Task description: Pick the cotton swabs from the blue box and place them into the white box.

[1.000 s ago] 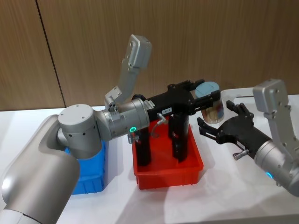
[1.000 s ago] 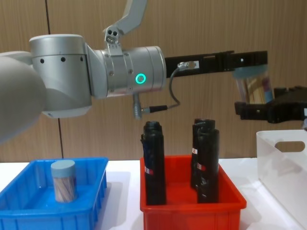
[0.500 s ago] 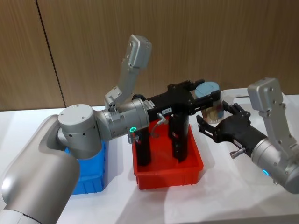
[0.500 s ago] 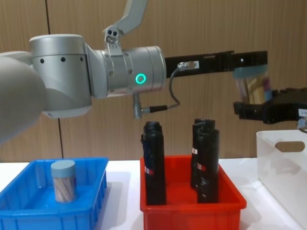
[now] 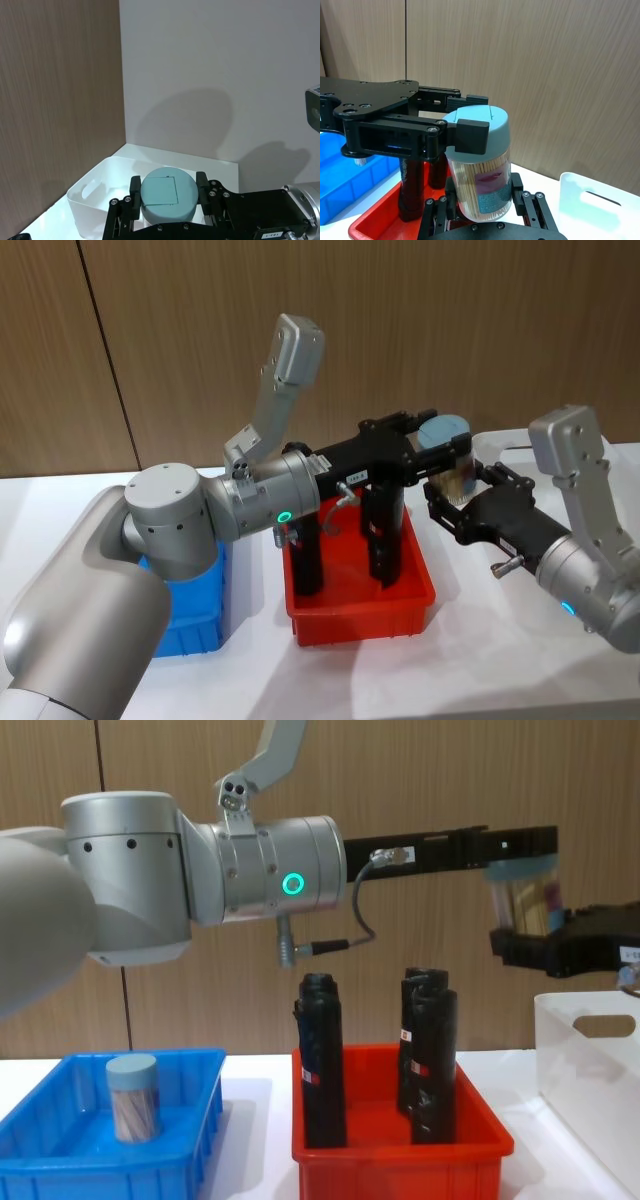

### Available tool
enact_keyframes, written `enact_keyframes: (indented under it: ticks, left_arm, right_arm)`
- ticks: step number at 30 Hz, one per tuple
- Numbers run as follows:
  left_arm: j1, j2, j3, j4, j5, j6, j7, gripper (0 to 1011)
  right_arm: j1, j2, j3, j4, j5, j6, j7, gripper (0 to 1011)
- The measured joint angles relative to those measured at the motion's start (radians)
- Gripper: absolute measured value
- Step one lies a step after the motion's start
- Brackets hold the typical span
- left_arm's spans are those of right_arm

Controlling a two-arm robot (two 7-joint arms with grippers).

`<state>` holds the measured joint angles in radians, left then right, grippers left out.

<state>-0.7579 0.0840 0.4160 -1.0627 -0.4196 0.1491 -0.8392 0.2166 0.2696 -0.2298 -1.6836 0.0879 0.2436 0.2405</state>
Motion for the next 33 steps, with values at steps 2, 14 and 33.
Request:
enact_keyframes:
  ticks: [2, 14, 33]
  left_arm:
    - [0.000, 0.000, 0.000, 0.000, 0.000, 0.000, 0.000, 696]
    - [0.000, 0.000, 0.000, 0.000, 0.000, 0.000, 0.000, 1004]
    - [0.000, 0.000, 0.000, 0.000, 0.000, 0.000, 0.000, 1004]
  right_arm:
    - [0.000, 0.000, 0.001, 0.000, 0.000, -0.001, 0.000, 636]
    - [0.001, -0.001, 0.001, -0.001, 0.001, -0.005, 0.000, 636]
    - [0.008, -0.001, 0.010, 0.027, 0.004, -0.007, -0.023, 636]
